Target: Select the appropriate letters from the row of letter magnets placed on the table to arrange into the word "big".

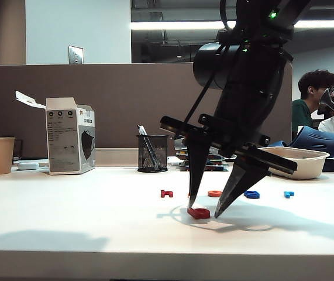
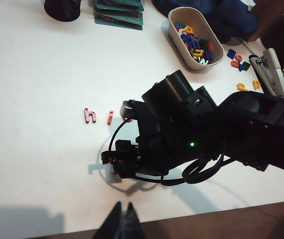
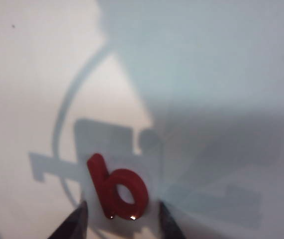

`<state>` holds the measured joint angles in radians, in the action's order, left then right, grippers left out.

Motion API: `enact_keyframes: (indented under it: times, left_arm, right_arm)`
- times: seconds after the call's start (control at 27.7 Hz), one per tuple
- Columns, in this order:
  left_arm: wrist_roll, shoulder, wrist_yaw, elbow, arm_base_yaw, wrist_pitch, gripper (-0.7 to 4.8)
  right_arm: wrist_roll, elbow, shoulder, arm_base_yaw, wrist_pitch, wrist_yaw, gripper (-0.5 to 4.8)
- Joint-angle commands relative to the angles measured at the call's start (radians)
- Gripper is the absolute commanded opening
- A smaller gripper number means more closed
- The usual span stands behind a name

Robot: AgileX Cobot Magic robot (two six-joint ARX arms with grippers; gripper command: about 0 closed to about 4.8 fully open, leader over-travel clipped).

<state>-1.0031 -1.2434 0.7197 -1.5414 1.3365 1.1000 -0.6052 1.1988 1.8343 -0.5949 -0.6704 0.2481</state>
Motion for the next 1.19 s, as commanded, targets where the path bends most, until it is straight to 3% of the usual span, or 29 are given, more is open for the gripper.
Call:
enact_keyframes:
  times: [0.04,0.54,0.87,0.98,1.19]
  left_arm:
    - [0.001,0.002,0.010,-0.002,0.001,-0.001,-0.05]
    - [0.001,0.002,0.010,-0.002,0.001,-0.002,-0.05]
    - [0.001,0.002,0.009,-0.002,0.001,-0.002,-0.05]
    - [0.001,0.002,0.010,-0.002,0.001,-0.001,-0.05]
    - [0.001,0.002,0.010,-0.002,0.001,-0.001,-0.05]
  right_arm:
    - [0.003,-0.006,0.018,-0.001,-0.032,-0.002,1.82]
    - [0.048,0.076,0.014,0.021,-0.062,0.002,1.82]
    - [0.115,0.225,0.011,0.043,-0.161,-0.075,1.81]
    - [0.116,0.258,0.011,0.046,-0.145,-0.120,1.80]
    - [0.116,0.269,0.044,0.047,-0.056,-0.116,1.80]
